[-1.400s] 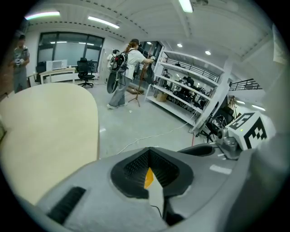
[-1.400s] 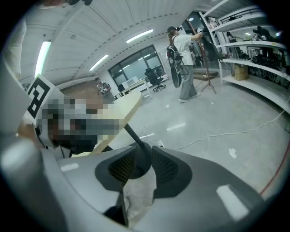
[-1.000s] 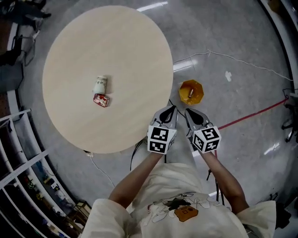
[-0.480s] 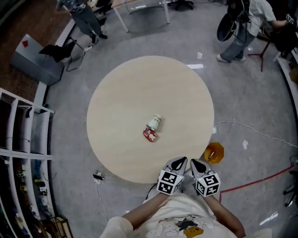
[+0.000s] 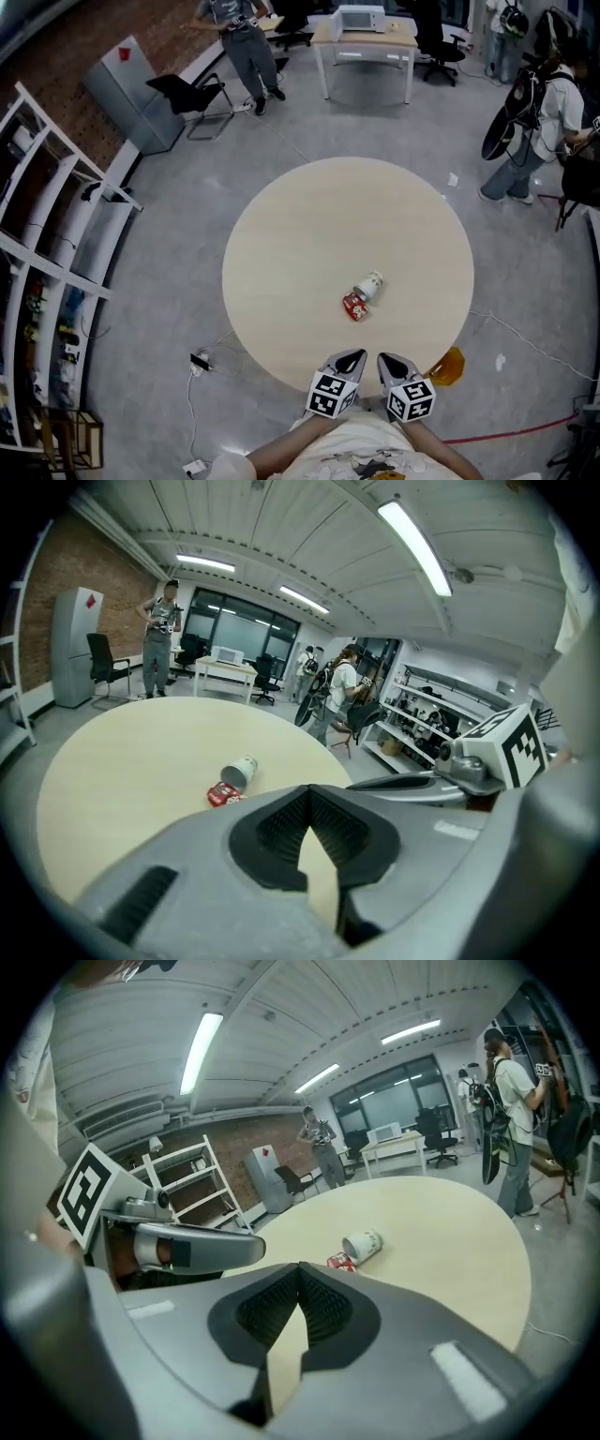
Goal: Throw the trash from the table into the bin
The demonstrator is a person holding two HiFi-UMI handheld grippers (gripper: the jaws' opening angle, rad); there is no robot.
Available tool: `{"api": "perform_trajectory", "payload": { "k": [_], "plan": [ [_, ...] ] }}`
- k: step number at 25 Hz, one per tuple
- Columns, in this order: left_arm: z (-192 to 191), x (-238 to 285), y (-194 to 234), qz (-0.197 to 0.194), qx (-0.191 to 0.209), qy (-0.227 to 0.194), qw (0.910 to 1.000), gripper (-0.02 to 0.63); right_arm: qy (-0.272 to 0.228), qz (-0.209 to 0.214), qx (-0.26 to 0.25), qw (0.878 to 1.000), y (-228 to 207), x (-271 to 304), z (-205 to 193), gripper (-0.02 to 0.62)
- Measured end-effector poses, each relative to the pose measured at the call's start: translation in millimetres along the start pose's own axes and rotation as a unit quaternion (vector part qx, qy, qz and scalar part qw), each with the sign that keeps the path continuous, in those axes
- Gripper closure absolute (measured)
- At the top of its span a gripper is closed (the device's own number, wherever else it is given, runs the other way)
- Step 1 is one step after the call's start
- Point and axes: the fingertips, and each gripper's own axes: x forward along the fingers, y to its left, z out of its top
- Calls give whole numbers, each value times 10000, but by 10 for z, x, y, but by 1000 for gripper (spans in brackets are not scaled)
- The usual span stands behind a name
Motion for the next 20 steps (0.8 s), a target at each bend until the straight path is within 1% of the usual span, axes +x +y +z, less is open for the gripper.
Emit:
{"api": "perform_trajectory", "payload": {
  "k": [5, 8, 10, 13, 15, 16, 18, 20],
  "plan": [
    [25, -376, 471, 169, -207, -199, 9994, 600, 158, 198, -162, 9995, 469, 366, 28, 589],
    [27, -668, 663, 227, -353, -383, 9984, 600, 247, 270, -317, 9988, 791, 482, 47, 589],
    [43, -808, 833, 271, -366, -476, 9978, 600, 185, 346, -481, 9981, 963, 618, 120, 589],
    [180, -882, 1264, 439, -275, -615, 9968, 600, -73, 436, -711, 9965, 1078, 1033, 324, 589],
    [268, -895, 1451, 516, -275, -683, 9959, 600, -185, 220, -867, 9958, 1027, 1209, 425, 589],
    [267, -914, 1468, 501, -338, -671, 9959, 600, -141, 61, -896, 9959, 1004, 1227, 418, 589],
    [194, -953, 1491, 444, -460, -622, 9960, 600, 9, -186, -879, 9960, 981, 1251, 321, 588],
    [132, -972, 1596, 405, -494, -618, 9960, 600, 92, -332, -895, 9954, 981, 1347, 246, 588]
  ]
}}
